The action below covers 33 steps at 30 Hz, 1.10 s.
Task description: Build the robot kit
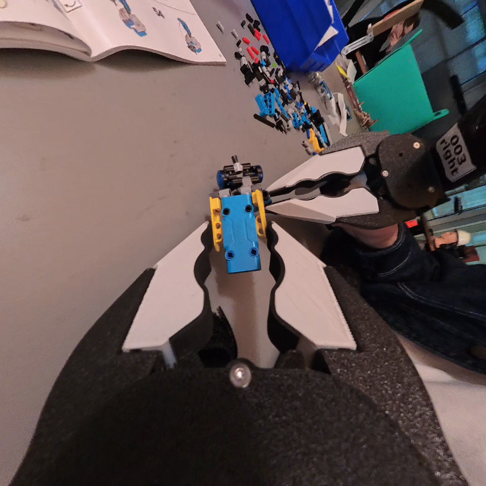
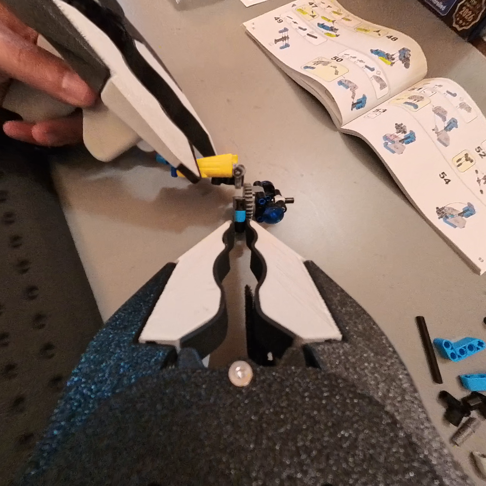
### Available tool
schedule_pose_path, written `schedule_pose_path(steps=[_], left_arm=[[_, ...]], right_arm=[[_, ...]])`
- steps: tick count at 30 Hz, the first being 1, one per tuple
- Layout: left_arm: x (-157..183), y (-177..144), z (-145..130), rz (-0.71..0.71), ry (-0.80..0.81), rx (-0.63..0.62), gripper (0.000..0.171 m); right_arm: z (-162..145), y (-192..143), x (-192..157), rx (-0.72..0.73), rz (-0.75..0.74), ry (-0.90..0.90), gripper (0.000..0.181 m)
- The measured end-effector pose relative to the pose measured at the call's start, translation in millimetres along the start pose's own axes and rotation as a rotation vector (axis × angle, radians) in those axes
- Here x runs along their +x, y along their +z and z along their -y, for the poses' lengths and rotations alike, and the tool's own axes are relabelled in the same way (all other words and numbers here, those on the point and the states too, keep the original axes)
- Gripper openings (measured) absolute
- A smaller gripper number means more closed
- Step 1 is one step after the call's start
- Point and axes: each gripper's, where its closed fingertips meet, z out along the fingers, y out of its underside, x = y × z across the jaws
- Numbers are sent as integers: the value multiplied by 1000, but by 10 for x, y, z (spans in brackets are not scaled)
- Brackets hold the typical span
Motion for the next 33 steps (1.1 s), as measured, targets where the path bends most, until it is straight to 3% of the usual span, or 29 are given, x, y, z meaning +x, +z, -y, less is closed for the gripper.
schedule_pose_path(steps=[14,21,25,31,33], left_arm=[[27,81,-18,102,151,-36,40],[51,112,-50,100,128,-74,40],[21,149,-77,129,128,-135,39],[11,198,-107,63,88,-315,39],[-4,200,-104,55,89,-344,39]], right_arm=[[-23,9,32,4,-55,-54,8],[-23,12,35,4,-108,-133,8],[-24,13,31,12,-114,-196,9],[-24,1,65,-3,-176,-403,11],[12,-39,-74,31,-83,-408,25]])
